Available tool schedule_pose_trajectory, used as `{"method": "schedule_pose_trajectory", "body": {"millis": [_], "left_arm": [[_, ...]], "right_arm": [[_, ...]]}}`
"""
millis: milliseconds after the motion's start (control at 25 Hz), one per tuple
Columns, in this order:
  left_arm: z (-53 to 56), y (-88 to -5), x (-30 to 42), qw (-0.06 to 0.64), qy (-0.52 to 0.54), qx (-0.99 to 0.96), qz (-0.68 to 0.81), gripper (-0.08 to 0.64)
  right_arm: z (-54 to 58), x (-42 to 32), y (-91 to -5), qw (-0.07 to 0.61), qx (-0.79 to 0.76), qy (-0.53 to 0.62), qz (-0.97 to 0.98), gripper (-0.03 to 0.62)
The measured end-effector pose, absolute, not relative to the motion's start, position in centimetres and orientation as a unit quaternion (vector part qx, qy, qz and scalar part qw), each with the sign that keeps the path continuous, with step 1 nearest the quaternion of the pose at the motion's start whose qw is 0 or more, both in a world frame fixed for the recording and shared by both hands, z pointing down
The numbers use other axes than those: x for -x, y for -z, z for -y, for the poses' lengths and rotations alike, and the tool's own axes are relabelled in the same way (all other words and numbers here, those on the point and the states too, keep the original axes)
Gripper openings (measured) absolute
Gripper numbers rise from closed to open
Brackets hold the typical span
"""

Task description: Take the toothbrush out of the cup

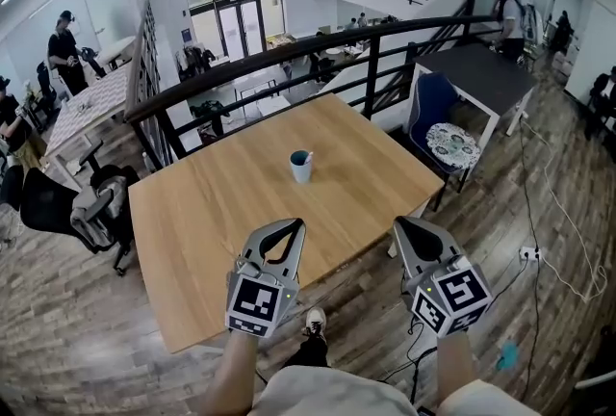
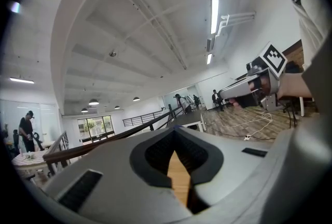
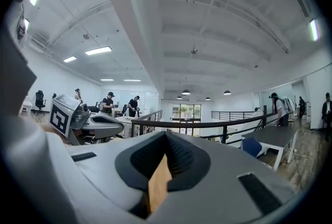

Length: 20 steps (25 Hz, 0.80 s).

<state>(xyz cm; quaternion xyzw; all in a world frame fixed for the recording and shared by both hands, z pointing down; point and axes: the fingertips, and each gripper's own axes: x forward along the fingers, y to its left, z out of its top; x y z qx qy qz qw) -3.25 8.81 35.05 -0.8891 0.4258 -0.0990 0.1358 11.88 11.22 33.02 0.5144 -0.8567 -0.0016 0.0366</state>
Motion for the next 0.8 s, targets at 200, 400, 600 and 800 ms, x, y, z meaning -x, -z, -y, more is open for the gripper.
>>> {"method": "schedule_pose_trajectory", "body": {"millis": [200, 400, 600, 800], "left_arm": [[-4.3, -35.3, 2.6, 0.136, 0.097, 0.891, -0.422, 0.015], [-0.4, -35.6, 1.9, 0.132, 0.097, 0.892, -0.422, 0.015], [2.8, -35.6, 2.2, 0.128, 0.097, 0.890, -0.428, 0.015], [5.6, -35.8, 2.3, 0.124, 0.100, 0.890, -0.427, 0.015]], "right_arm": [[-7.0, -12.2, -33.1, 0.040, -0.513, 0.003, 0.857, -0.003], [-2.9, -12.6, -33.4, 0.041, -0.512, 0.001, 0.858, -0.003], [0.1, -12.6, -33.6, 0.044, -0.510, -0.001, 0.859, -0.003], [3.1, -12.6, -33.7, 0.046, -0.511, -0.007, 0.858, -0.003]]}}
